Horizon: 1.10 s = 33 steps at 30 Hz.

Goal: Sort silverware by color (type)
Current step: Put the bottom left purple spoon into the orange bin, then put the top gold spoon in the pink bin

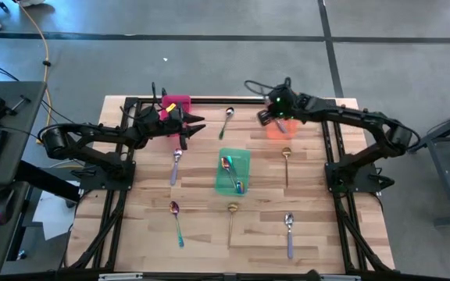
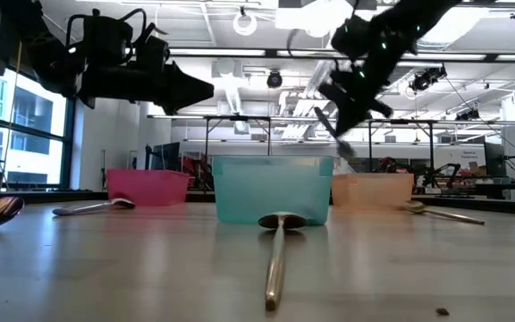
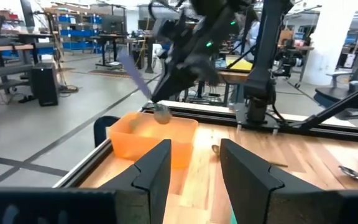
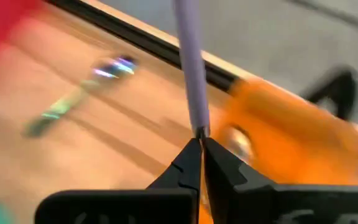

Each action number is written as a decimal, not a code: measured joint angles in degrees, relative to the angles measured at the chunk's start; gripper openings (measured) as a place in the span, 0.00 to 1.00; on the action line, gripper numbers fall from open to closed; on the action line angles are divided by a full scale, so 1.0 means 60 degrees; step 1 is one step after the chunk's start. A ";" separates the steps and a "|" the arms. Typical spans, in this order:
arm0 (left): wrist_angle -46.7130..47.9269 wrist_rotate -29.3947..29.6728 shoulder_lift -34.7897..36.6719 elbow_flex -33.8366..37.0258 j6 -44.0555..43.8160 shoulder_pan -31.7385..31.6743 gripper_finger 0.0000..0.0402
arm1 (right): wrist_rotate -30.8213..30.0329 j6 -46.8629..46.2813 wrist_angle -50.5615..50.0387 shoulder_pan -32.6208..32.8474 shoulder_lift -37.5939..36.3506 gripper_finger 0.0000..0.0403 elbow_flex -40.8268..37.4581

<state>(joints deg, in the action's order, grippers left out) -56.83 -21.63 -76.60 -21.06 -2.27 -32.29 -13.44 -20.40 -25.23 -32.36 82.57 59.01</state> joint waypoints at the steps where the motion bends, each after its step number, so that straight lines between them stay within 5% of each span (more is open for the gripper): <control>1: -0.0004 0.0000 0.0000 0.0000 0.0042 0.0000 0.32 | -0.0002 -0.0071 -0.0275 -0.0269 0.0073 0.00 -0.0017; 10: 0.0002 -0.0007 0.0000 0.0000 0.0169 0.0000 0.32 | 0.0944 -0.0062 -0.0287 -0.1694 0.0968 0.00 -0.0611; 25: 0.0098 -0.0011 0.0000 0.0002 0.0170 0.0000 0.32 | 0.0660 0.0093 -0.0322 -0.1793 0.0812 0.00 -0.0606; 33: 0.0333 -0.0011 0.0000 0.0004 0.0318 0.0002 0.32 | 0.0814 0.0090 -0.0508 -0.1861 0.1027 0.18 -0.0603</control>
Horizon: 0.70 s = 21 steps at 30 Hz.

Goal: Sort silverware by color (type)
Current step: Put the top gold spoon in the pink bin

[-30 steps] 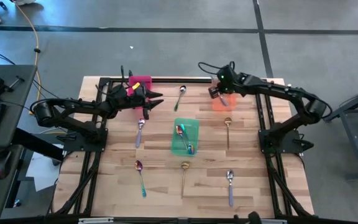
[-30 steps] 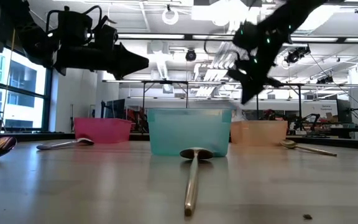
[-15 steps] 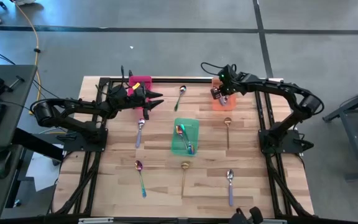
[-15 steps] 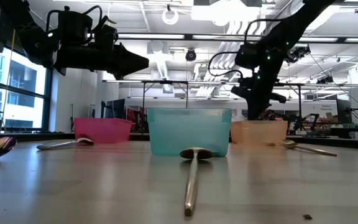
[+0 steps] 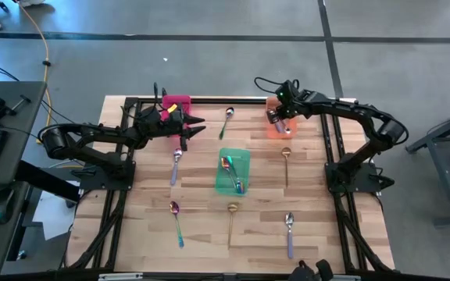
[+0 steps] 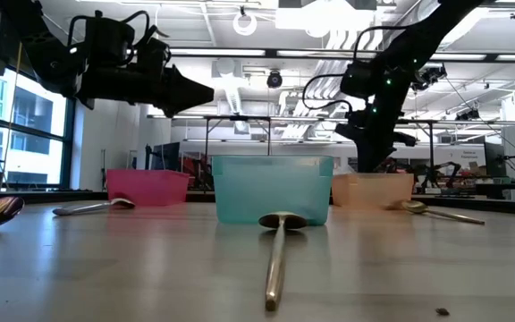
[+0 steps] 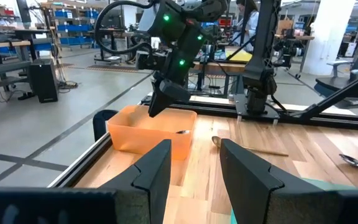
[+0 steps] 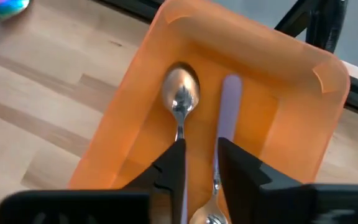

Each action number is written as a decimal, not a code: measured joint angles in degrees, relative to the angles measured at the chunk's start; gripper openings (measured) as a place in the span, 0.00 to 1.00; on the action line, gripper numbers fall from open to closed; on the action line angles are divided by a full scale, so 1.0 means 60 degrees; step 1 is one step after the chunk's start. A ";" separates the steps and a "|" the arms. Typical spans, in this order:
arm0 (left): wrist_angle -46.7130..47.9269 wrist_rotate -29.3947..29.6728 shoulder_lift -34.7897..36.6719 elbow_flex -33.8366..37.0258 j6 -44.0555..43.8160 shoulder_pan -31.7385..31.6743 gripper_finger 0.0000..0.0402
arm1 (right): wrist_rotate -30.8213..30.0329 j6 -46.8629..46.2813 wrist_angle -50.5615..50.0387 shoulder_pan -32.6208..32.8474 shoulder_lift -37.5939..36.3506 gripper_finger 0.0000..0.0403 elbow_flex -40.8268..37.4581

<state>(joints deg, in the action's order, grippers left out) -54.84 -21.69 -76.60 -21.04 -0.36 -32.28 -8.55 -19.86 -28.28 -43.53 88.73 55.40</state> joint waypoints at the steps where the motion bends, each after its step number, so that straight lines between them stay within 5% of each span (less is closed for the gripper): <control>1: 0.0015 0.0000 0.0000 0.0000 0.0000 0.0002 0.32 | 0.0003 0.0102 -0.0032 0.0000 -0.0001 0.20 0.0000; 6: 0.0150 0.0002 0.0000 0.0000 0.0024 0.0002 0.32 | 0.0003 0.0110 -0.0341 0.0314 -0.0546 0.24 0.0006; 14: 0.0231 0.0004 0.0000 0.0000 0.0106 0.0002 0.31 | -0.0204 -0.1615 -0.2102 0.2710 -0.1583 0.02 0.0007; 21: 0.0256 0.0004 0.0000 0.0000 0.0102 0.0002 0.31 | -0.0485 -0.4667 -0.3963 0.5331 -0.1599 0.09 0.0007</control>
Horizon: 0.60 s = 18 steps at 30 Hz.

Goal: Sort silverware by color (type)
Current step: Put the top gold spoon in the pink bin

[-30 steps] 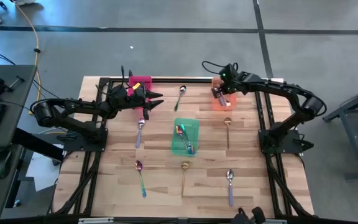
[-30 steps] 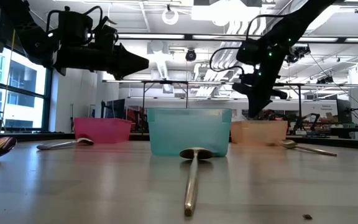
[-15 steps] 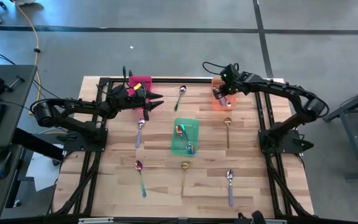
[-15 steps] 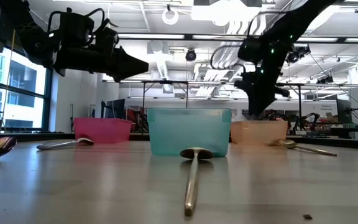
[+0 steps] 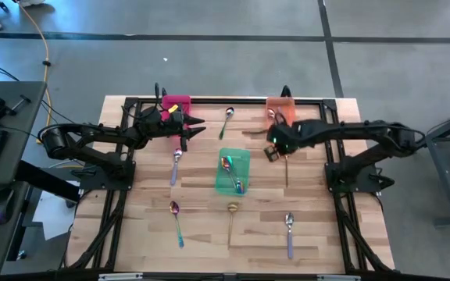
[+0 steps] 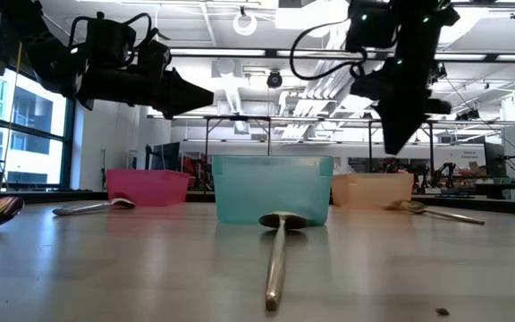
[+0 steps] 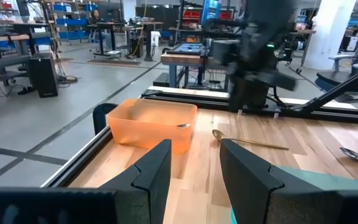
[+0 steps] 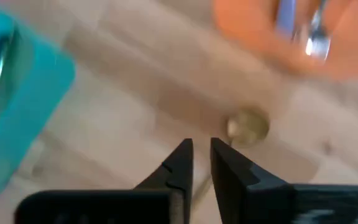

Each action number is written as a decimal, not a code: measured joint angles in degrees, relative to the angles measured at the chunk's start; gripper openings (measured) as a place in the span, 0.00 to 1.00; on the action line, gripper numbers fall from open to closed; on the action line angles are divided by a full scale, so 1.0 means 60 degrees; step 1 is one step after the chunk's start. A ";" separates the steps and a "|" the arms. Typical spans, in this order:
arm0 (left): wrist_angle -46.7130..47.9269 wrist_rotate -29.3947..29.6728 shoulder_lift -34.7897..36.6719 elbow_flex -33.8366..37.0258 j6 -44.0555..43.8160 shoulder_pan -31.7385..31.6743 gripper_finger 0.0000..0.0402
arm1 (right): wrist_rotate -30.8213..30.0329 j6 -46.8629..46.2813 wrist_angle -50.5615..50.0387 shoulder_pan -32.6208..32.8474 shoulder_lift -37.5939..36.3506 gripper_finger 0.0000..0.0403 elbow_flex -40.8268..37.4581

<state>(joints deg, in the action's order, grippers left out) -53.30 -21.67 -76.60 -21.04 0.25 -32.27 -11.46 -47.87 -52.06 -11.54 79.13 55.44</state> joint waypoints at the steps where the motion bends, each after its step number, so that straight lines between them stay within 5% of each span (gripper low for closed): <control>1: 0.0013 0.0000 0.0000 0.0000 0.0000 0.0000 0.31 | -0.0008 -0.0389 -0.0210 0.0275 0.0000 0.10 0.0000; 9: 0.0204 0.0000 0.0000 0.0000 0.0000 0.0000 0.31 | -0.0452 -0.2523 -0.1180 0.1440 -0.0001 0.15 -0.0082; 18: 0.0327 0.0000 0.0000 0.0000 0.0000 0.0000 0.31 | 0.0246 -0.3201 0.0943 0.1108 -0.0109 0.17 -0.2573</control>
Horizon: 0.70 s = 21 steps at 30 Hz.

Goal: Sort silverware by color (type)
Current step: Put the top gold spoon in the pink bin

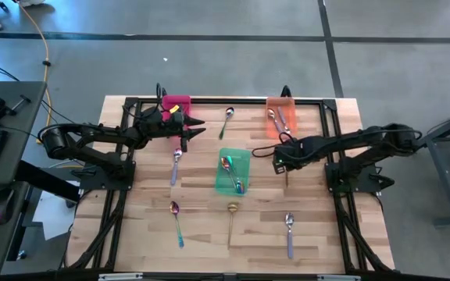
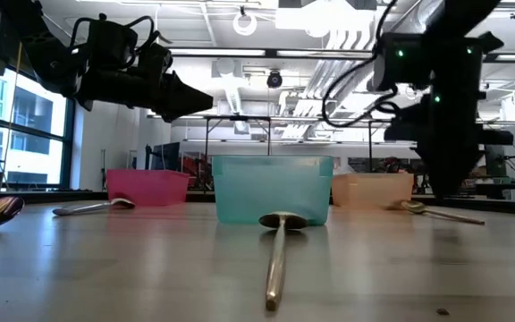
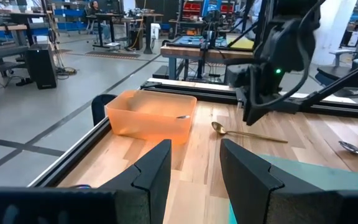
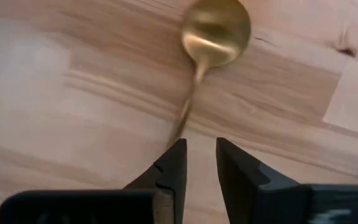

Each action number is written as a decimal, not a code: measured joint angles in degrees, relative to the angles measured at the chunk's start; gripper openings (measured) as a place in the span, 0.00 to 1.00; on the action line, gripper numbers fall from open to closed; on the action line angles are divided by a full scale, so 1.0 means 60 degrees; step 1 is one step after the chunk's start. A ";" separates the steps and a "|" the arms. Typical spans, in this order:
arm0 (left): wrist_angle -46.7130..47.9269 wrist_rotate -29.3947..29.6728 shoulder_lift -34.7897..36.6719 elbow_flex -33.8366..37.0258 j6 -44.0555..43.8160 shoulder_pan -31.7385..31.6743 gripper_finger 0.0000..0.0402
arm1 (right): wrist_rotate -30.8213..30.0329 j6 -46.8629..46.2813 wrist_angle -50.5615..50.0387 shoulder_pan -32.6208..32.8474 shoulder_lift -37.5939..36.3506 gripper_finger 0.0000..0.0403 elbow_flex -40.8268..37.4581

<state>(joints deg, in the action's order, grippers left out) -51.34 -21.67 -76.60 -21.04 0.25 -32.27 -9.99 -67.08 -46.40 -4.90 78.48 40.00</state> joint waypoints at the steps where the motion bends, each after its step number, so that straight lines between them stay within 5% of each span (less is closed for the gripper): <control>1: -0.0003 -0.0002 0.0000 0.0000 0.0000 0.0000 0.31 | 0.0002 -0.0066 0.0078 -0.0017 0.0000 0.18 -0.0111; 10: -0.0006 0.0033 0.0000 0.0000 0.0000 0.0000 0.31 | -0.0270 -0.0132 0.0983 -0.0372 -0.0007 0.28 -0.0396; 21: 0.0064 0.0033 0.0000 0.0000 0.0001 0.0000 0.31 | -0.0178 -0.0013 0.3338 -0.0939 -0.0035 0.21 -0.1568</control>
<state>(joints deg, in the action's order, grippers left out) -50.96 -21.47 -76.60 -21.04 0.26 -32.27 -11.06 -67.15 -26.37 -10.53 78.27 30.60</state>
